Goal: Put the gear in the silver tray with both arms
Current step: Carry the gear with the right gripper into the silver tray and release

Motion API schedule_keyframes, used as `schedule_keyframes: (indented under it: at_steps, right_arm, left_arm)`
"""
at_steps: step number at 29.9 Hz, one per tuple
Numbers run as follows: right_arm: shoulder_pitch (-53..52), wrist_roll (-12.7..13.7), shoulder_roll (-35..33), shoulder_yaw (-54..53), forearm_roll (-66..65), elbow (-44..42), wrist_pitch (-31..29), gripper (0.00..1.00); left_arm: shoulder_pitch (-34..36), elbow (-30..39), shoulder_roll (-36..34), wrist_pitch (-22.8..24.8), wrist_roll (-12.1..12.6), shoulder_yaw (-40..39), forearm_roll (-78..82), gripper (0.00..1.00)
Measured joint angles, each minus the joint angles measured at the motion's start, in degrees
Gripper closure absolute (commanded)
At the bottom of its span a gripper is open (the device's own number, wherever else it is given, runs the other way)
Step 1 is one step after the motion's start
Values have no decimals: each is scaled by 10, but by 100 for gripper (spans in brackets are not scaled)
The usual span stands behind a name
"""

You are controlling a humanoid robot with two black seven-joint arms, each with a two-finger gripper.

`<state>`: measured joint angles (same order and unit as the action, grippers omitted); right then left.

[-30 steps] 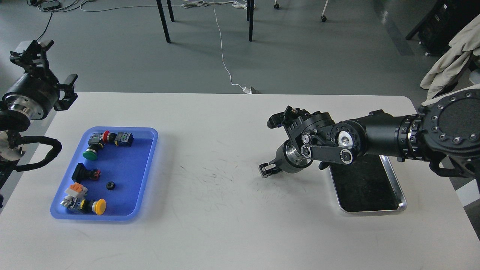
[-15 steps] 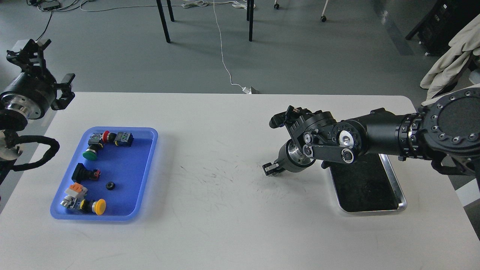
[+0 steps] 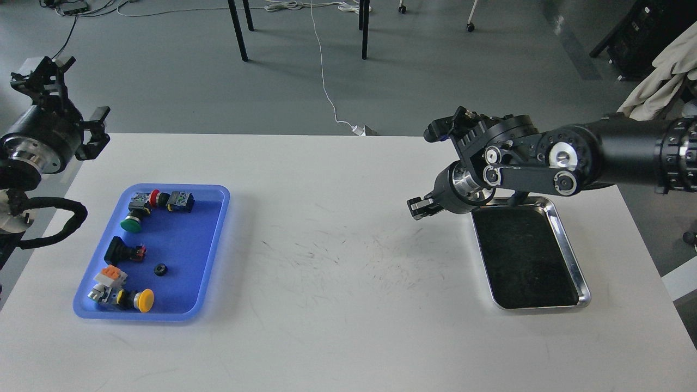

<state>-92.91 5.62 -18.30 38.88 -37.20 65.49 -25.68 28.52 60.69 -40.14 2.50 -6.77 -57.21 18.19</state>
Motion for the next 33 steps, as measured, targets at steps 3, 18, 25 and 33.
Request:
schedule_keyframes:
  at_steps: [3,18,25,33]
  right_arm:
    - [3,-3,-76,0,-24,24,-2,91]
    - [158,-22,-208,-61,-135,-23,9,91]
    - [186,-21,-184,-68,-135,-30,28,91]
    - [212,-19,-150,-72,-135,-46,65,90]
  left_arm:
    - [1,0,2,0,0,0,0,2]
    - [6,1,3,-2,1,3,2,2]
    - [7,0,2,-1,2,2,2,2]
    - [7,0,3,-1,1,2,1,2]
